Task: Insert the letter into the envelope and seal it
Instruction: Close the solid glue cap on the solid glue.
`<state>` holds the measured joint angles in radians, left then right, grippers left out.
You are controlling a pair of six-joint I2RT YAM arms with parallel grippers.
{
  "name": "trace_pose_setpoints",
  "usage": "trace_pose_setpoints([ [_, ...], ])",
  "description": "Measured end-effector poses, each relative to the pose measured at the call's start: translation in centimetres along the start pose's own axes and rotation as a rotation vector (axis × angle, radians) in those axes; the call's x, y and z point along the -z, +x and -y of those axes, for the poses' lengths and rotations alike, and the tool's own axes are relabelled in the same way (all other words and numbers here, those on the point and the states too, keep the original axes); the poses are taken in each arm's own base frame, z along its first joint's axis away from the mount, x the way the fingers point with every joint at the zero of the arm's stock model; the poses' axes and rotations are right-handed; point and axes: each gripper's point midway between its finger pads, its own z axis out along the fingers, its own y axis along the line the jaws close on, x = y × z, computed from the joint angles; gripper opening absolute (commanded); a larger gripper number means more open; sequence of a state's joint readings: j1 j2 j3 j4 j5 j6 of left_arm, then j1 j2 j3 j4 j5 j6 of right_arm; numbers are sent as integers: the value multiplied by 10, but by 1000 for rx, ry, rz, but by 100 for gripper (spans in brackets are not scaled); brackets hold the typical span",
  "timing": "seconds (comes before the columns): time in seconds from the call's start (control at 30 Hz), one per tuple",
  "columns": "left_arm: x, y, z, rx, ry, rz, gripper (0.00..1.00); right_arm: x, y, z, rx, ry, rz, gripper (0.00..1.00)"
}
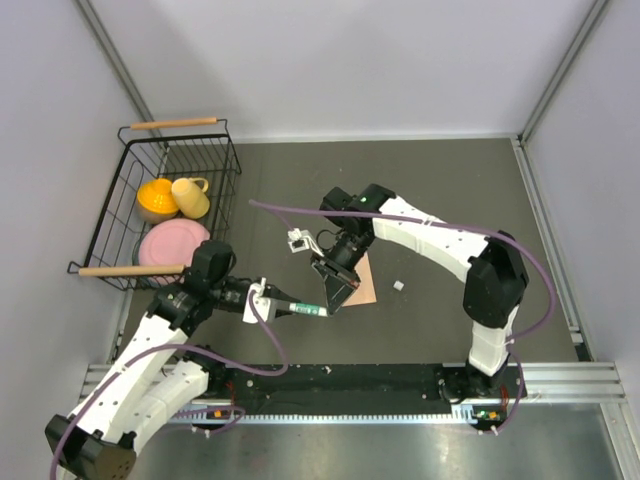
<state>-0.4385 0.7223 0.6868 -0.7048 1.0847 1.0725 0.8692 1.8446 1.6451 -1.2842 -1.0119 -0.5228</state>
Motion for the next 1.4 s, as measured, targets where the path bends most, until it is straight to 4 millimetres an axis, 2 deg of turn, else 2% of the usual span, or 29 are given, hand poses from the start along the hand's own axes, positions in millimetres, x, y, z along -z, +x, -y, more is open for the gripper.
trace_pose_setpoints([
  [0.37,-1,0,-2,28,-8,-5,0,4,-4,-3,-35,-1,-20,1],
  [0.4,-1,-1,-3,33,-13,-6,0,4,-4,-3,-40,-1,-20,14],
  [0.47,0,-2,-3,49,-22,-6,0,4,-4,-3,-51,0,-19,23],
  [0.5,0,-2,-4,57,-25,-7,0,5,-4,-3,-56,1,-18,30],
  [0.67,2,-2,-8,56,-60,-24,0,11,-10,2,-66,8,17,50],
  [0.77,3,-3,-9,47,-70,-30,0,17,-14,9,-63,21,47,69],
  [0.83,4,-3,-10,44,-73,-32,0,24,-16,13,-65,34,67,74],
  [0.93,4,-3,-10,44,-74,-32,0,33,-18,14,-57,55,91,75],
  [1.0,4,-3,-10,49,-76,-31,0,39,-19,13,-48,67,105,68],
  [1.13,4,-5,-12,56,-83,-25,0,52,-21,10,0,90,146,32],
  [1.2,4,-6,-15,59,-93,-20,0,60,-16,7,25,106,164,23],
  [1.23,4,-7,-16,61,-97,-17,0,62,-12,6,27,113,168,9],
  [1.27,4,-8,-18,61,-101,-12,0,63,-8,6,22,123,168,3],
  [1.3,4,-9,-19,63,-105,-10,0,63,-5,8,17,133,168,0],
  [1.4,4,-11,-25,77,-130,-8,0,59,3,18,-69,171,153,0],
])
